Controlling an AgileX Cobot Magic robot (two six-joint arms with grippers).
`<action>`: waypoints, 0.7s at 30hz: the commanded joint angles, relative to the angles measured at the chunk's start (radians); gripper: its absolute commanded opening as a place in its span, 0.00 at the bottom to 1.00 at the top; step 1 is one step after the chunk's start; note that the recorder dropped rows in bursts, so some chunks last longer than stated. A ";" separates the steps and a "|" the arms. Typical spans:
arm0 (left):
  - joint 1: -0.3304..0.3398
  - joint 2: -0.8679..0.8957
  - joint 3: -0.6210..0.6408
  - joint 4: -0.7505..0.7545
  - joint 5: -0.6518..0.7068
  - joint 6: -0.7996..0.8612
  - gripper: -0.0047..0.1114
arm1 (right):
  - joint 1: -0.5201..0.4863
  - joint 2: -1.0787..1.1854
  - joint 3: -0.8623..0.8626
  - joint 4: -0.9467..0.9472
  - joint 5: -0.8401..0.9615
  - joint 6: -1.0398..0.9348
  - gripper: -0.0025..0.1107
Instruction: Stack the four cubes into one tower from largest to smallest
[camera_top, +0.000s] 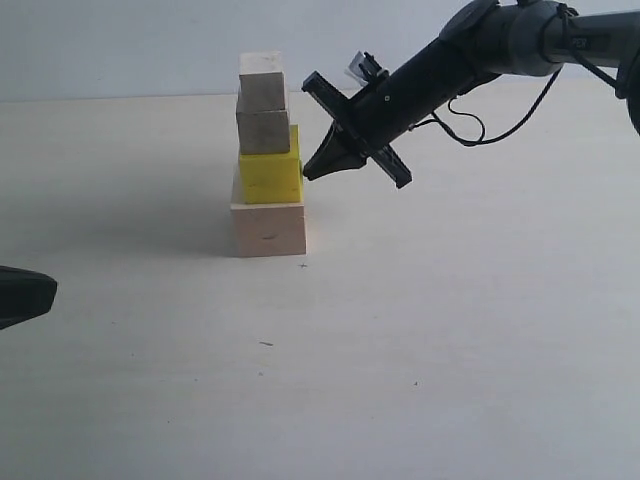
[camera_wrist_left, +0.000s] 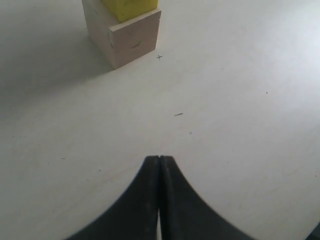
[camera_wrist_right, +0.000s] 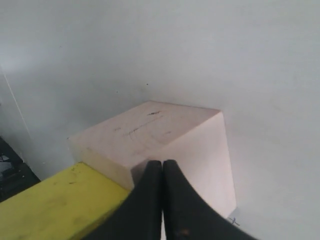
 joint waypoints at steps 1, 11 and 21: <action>-0.003 -0.007 -0.001 0.002 -0.010 -0.002 0.04 | -0.003 -0.006 0.000 0.029 0.016 -0.016 0.02; -0.003 -0.007 -0.001 0.002 -0.010 -0.002 0.04 | -0.003 -0.006 0.000 0.014 0.023 0.000 0.02; -0.003 -0.007 -0.001 0.006 -0.010 -0.002 0.04 | -0.003 -0.016 0.000 -0.068 0.091 0.054 0.02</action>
